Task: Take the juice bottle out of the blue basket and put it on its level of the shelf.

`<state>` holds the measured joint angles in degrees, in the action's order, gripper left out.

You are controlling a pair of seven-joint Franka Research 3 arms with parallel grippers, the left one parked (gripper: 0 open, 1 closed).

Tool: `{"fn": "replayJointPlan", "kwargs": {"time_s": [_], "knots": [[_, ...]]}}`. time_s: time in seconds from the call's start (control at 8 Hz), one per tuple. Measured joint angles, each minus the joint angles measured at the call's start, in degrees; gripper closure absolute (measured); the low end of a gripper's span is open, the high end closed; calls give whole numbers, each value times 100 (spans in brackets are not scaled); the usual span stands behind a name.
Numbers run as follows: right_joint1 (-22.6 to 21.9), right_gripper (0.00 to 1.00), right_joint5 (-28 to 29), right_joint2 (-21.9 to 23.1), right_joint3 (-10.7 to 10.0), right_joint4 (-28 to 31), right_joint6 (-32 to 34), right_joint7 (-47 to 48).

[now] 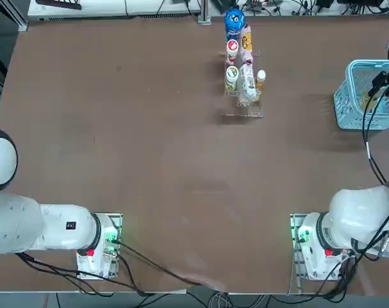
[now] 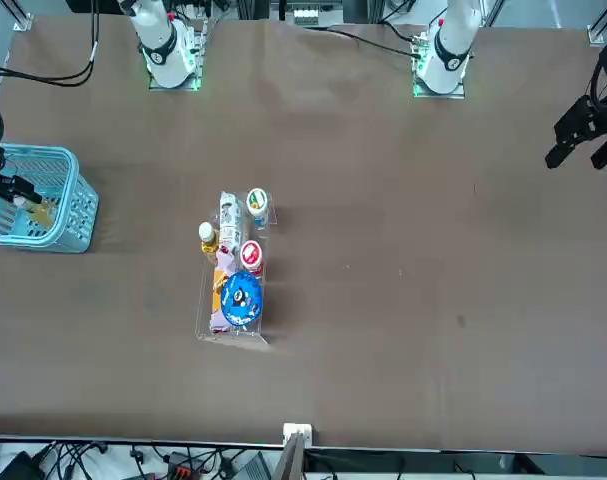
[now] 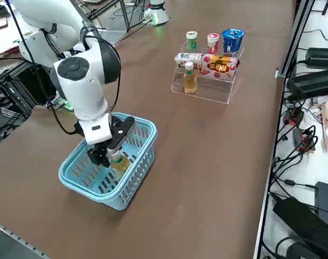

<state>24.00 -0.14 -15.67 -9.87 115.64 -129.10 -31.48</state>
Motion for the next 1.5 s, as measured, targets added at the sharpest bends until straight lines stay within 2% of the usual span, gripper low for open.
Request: {"fn": "replayJointPlan", "kwargs": {"time_s": [1.5], "knots": [[1, 17, 218, -54, 12, 4, -130, 0]]}}
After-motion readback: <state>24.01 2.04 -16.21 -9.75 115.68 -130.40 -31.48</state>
